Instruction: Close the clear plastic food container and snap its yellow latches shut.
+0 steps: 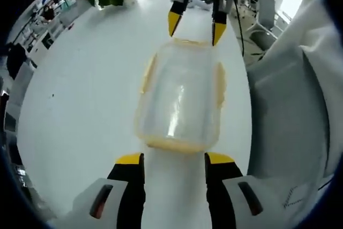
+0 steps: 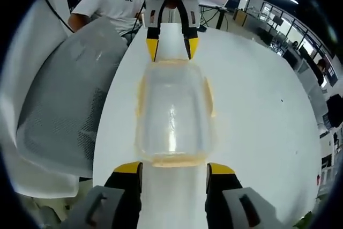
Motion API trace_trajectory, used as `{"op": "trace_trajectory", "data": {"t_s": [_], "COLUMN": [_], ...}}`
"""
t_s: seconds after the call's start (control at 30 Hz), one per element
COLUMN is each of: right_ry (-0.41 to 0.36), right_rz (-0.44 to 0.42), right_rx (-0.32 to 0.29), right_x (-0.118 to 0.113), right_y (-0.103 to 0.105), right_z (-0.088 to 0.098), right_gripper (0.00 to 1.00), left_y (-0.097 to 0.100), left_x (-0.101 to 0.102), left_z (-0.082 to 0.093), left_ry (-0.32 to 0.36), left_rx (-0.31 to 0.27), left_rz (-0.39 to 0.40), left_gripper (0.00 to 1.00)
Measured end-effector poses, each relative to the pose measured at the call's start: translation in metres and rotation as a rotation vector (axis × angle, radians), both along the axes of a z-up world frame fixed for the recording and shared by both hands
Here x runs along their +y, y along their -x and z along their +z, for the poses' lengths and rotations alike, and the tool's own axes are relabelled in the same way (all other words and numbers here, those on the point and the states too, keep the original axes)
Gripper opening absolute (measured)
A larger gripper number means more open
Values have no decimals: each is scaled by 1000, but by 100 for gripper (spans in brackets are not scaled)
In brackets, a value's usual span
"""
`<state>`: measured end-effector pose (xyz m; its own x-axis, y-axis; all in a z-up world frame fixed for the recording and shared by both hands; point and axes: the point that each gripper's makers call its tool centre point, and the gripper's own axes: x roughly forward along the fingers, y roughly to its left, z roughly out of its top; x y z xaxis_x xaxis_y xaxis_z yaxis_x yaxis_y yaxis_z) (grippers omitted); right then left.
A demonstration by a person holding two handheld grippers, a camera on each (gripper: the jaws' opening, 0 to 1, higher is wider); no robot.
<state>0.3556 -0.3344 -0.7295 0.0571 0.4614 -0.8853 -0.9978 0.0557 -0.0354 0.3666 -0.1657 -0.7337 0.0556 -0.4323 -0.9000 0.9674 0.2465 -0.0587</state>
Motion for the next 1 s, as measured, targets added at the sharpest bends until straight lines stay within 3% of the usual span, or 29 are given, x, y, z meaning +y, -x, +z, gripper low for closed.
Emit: {"op": "trace_trajectory", "data": {"t_s": [0.07, 0.4, 0.47, 0.57, 0.73, 0.8, 0.87, 1.0], "right_ry": [-32, -73, -98, -122, -199, -223, -207, -224], "right_rz": [-40, -186, -236, -339, -497, -548, -585, -640], "right_rx": [26, 20, 50, 47, 114, 113, 107, 168], "right_x": [4, 7, 9, 6, 11, 12, 7, 11], "right_y": [1, -10, -9, -16, -20, -24, -28, -22], "right_z": [4, 10, 10, 8, 10, 13, 12, 9], "right_gripper": [46, 47, 47, 44, 43, 42, 38, 37], "left_y": [2, 1, 1, -4, -2, -2, -3, -1], "left_x": [0, 0, 1, 1, 2, 1, -1, -8], "left_z": [0, -2, -3, -1, -1, -1, -1, 3], "left_ry": [6, 43, 39, 64, 100, 117, 143, 203], "left_rx": [5, 40, 43, 26, 80, 96, 120, 161], "left_rz": [13, 160, 177, 210, 301, 345, 396, 460], "left_gripper": [42, 39, 39, 36, 36, 36, 36, 39]}}
